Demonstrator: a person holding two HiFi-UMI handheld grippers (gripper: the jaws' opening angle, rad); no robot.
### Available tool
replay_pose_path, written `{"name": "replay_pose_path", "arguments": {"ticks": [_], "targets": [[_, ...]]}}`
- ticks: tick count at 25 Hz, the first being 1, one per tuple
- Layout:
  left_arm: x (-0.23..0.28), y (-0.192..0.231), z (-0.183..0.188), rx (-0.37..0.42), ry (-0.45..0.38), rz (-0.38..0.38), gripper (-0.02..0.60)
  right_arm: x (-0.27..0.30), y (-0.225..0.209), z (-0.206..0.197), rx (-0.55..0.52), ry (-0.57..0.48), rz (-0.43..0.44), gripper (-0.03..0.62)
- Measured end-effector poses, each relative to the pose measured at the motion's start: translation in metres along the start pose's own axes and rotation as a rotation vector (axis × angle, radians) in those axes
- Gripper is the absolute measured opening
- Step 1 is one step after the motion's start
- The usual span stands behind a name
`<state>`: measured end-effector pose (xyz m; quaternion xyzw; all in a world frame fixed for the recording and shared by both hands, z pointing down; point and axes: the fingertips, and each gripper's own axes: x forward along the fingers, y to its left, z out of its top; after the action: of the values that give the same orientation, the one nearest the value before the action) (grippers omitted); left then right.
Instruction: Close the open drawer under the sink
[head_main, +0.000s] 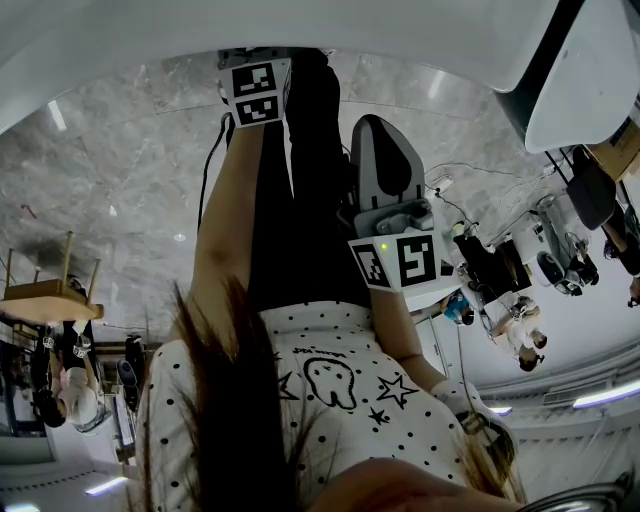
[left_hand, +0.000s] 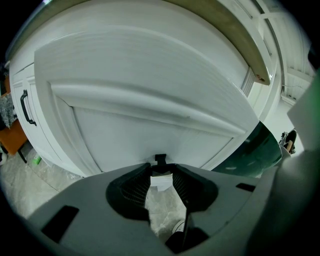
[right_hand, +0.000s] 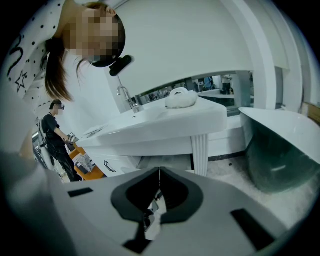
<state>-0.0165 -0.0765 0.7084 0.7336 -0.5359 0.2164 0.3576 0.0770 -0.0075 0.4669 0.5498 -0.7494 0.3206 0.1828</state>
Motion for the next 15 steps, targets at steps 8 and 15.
{"name": "replay_pose_path", "arguments": {"ticks": [8, 15], "targets": [[0.0017, 0.0011, 0.0026, -0.002, -0.008, 0.002, 0.138, 0.0000, 0.0006, -0.0018, 0.001, 0.003, -0.001, 0.014], [0.0064, 0.0044, 0.0065, -0.005, -0.016, 0.002, 0.137, 0.0041, 0.0015, -0.0035, 0.001, 0.007, -0.002, 0.014]]}}
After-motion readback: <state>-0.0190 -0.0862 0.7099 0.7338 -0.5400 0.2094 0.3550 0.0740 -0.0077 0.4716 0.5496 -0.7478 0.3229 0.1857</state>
